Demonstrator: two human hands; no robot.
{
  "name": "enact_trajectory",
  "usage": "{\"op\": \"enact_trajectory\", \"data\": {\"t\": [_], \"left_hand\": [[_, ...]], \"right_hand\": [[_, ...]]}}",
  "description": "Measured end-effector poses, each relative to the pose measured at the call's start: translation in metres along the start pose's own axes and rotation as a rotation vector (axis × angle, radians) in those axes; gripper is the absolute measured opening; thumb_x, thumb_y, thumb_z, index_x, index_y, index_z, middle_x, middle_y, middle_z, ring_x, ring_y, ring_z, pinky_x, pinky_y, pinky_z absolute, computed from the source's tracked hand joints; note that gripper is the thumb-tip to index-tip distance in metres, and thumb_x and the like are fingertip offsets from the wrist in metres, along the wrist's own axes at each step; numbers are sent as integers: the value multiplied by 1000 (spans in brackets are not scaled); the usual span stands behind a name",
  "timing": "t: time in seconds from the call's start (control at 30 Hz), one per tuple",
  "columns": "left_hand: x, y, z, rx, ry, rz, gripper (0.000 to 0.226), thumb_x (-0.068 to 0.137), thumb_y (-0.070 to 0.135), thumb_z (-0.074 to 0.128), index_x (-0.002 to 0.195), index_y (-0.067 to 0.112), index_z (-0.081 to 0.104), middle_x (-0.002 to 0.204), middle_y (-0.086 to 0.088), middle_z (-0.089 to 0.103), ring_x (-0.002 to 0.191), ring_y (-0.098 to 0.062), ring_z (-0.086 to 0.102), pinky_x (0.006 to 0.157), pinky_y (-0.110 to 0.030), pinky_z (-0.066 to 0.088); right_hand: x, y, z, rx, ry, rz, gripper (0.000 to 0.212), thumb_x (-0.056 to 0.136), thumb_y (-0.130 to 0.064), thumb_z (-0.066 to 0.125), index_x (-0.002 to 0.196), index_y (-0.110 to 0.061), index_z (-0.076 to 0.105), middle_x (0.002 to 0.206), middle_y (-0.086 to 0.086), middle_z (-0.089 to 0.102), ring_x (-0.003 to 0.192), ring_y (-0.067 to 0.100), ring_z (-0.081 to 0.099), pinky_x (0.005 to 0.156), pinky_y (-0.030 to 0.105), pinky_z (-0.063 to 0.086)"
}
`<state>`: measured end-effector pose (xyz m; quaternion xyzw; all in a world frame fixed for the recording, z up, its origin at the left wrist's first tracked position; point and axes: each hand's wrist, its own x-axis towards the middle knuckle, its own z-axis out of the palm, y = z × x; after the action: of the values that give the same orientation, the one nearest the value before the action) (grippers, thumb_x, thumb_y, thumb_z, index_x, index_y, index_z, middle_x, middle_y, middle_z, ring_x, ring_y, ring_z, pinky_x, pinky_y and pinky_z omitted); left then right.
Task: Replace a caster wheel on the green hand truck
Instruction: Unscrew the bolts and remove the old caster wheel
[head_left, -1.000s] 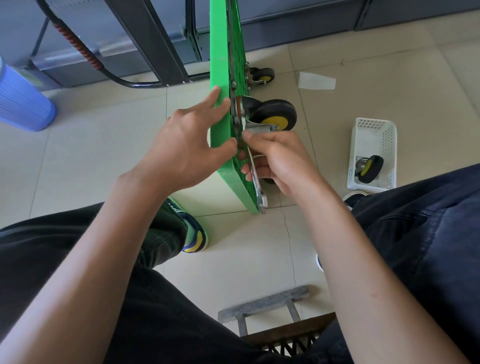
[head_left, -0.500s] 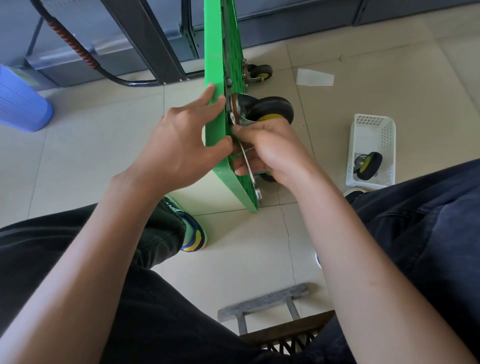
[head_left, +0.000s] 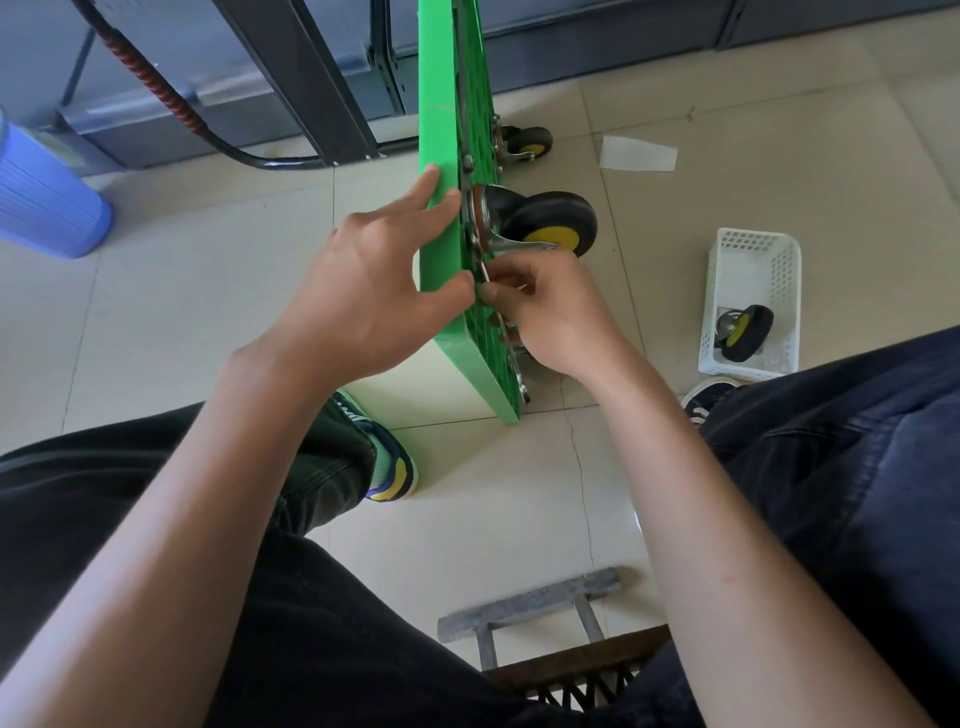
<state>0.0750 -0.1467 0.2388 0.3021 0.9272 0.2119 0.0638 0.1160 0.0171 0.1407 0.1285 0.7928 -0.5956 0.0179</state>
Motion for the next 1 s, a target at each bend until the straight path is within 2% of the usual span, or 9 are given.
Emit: {"op": "enact_trajectory", "data": {"t": [0.13, 0.23, 0.33, 0.43, 0.6, 0.67, 0.73, 0.87, 1.0], "left_hand": [[0, 0, 0, -8, 0, -9, 72, 83, 44, 56, 151, 22, 46, 163, 5, 30, 120, -27, 62, 102, -42, 50], [0, 0, 0, -7, -1, -16, 71, 83, 44, 56, 151, 23, 46, 163, 6, 30, 121, -28, 61, 102, -45, 51], [1, 0, 0, -8, 1, -10, 71, 83, 44, 57, 151, 23, 47, 162, 6, 31, 121, -29, 61, 101, -47, 51], [1, 0, 0, -3, 0, -13, 71, 83, 44, 57, 151, 23, 47, 162, 6, 31, 123, -30, 61, 101, -47, 51], [1, 1, 0, 5, 1, -16, 69, 85, 42, 59, 151, 22, 47, 163, 5, 31, 123, -31, 60, 102, -43, 49], [1, 0, 1, 7, -1, -12, 67, 89, 39, 63, 151, 21, 46, 163, 4, 30, 124, -31, 59, 103, -43, 49], [0, 0, 0, 14, 4, -8, 68, 87, 42, 61, 151, 21, 47, 163, 3, 31, 125, -32, 58, 103, -44, 49], [1, -1, 0, 14, -2, -4, 73, 84, 46, 55, 151, 22, 46, 163, 3, 30, 127, -30, 58, 102, -45, 50], [2, -2, 1, 13, -1, 12, 73, 84, 47, 54, 152, 20, 45, 163, 2, 30, 130, -29, 56, 102, -46, 51]], "right_hand": [[6, 5, 7, -201, 108, -161, 24, 95, -3, 63, 111, -14, 76, 103, -2, 76, 97, 16, 69, 86, 31, 55], [8, 8, 6, -302, 170, -243, 24, 94, 1, 63, 112, -10, 75, 107, 4, 75, 97, 17, 67, 79, 21, 44], [8, 11, 7, -323, 207, -273, 22, 95, -3, 64, 113, -10, 75, 107, 5, 74, 95, 17, 64, 79, 24, 45], [9, 16, 6, -298, 185, -239, 25, 94, -4, 64, 113, -16, 76, 107, 1, 76, 97, 18, 68, 86, 37, 55], [0, 22, -4, -145, 90, -73, 20, 98, -12, 65, 112, -18, 78, 102, -4, 77, 95, 14, 69, 89, 44, 57], [-5, 18, -5, -1, 51, -22, 18, 98, -18, 66, 110, -18, 78, 97, -4, 77, 92, 19, 72, 82, 49, 60], [-8, 10, -7, 157, -19, 50, 18, 99, -17, 65, 112, -13, 77, 100, 5, 77, 92, 27, 74, 74, 51, 63], [-12, -7, -13, 340, -131, 152, 18, 100, -11, 64, 113, -3, 74, 99, 14, 76, 80, 25, 73, 61, 38, 61], [-15, -19, -17, 480, -152, 236, 17, 98, -14, 68, 106, -1, 75, 93, 14, 74, 70, 21, 72, 57, 33, 59]]}}
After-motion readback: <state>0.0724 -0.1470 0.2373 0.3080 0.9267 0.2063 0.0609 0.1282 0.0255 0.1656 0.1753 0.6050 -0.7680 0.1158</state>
